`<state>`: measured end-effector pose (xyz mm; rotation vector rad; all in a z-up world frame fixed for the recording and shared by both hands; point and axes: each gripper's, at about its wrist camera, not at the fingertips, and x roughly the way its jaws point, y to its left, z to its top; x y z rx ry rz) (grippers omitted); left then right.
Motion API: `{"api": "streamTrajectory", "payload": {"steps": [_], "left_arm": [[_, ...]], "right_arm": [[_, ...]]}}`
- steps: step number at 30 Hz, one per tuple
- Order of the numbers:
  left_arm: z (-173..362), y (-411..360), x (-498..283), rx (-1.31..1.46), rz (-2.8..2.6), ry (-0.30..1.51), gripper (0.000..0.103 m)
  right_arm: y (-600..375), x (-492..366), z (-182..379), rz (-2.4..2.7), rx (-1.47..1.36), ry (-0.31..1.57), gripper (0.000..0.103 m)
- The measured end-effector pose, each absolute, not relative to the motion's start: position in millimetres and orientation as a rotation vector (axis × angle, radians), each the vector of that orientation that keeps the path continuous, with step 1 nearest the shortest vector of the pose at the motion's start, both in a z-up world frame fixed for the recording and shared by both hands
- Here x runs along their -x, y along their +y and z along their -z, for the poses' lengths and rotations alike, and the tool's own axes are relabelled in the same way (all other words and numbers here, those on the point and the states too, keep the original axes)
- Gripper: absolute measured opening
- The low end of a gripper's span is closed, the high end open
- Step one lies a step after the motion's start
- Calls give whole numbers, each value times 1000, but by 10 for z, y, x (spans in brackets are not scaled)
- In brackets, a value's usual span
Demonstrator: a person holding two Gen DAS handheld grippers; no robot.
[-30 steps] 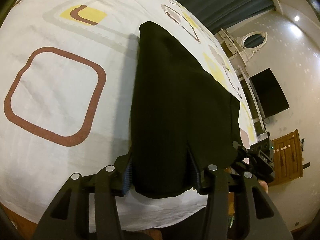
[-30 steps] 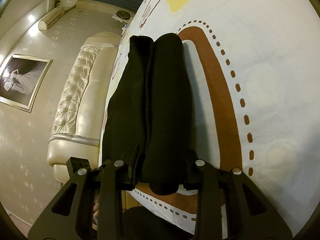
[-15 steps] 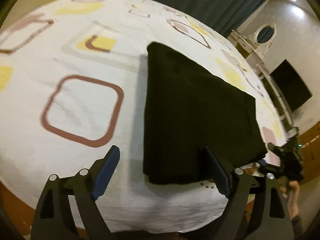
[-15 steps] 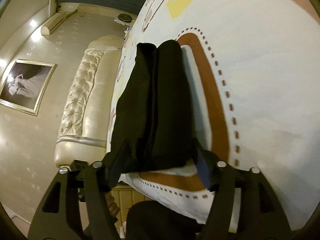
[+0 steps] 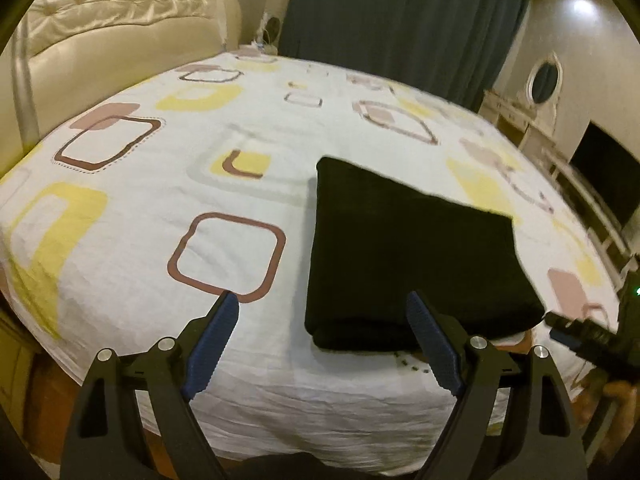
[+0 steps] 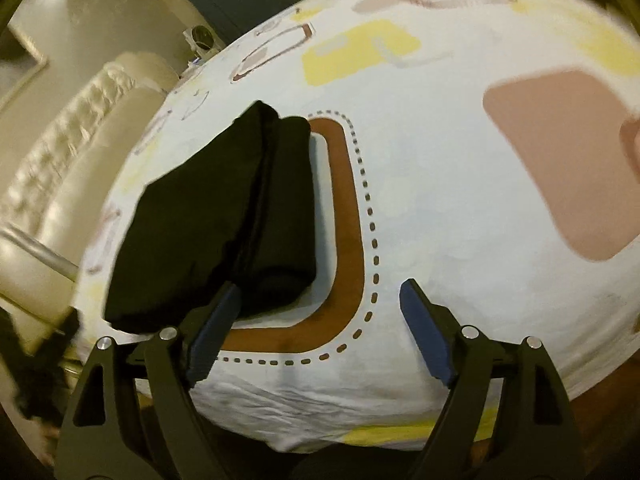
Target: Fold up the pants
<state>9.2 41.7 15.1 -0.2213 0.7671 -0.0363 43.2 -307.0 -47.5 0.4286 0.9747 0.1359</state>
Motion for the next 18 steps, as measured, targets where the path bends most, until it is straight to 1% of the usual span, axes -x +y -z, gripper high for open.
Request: {"api": "streamTrajectory", "payload": {"steps": [3,7,18], "left_arm": [[-198,406,-21,222,28,757,85],[-228,321,75,141,0,737,85],[-189,210,114,64,-19,736,85]], "right_arm": [[-3056,-377,447,-123,-358,943,86],[-2950,-312,361,-103,-283,902,87],[-2788,-242,276,-82,-184,839,88]]}}
